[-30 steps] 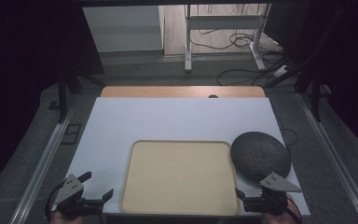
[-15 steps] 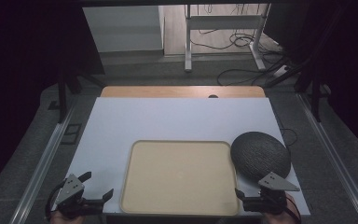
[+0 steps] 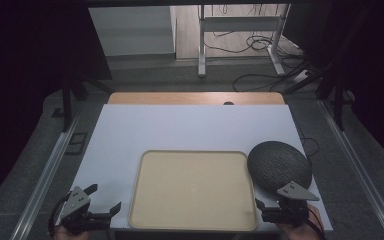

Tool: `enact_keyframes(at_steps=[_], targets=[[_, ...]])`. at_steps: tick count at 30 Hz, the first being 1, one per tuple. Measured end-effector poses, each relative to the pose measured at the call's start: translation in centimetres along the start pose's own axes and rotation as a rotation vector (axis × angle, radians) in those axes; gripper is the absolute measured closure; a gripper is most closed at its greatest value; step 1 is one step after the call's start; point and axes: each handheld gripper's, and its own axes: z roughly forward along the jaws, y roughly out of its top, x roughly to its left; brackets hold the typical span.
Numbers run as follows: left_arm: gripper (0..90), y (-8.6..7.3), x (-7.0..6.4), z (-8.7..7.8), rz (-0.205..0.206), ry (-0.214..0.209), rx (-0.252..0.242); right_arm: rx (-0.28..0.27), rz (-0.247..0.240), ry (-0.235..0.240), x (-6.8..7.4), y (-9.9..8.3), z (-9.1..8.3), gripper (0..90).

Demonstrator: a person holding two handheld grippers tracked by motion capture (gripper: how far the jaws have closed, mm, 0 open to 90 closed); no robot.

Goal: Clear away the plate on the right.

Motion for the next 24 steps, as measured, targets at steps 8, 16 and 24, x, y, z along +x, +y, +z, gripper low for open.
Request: enact_keyframes(at_steps=[8, 16, 24], targets=[[0.0, 0.0, -0.1, 0.1, 0.005, -0.005, 0.01, 0.114, -0.095, -0.101, 0.4, 0.1, 0.3, 1.1], [0.0, 0.0, -0.1, 0.2, 0.008, -0.008, 0.014, 0.149, -0.228, -0.213, 0.8, 0.4, 0.2, 12.5], [0.0, 0.0, -0.1, 0.3, 0.013, -0.007, 0.021, 0.203, -0.408, -0.3, 1.4, 0.2, 0.8, 25.2]])
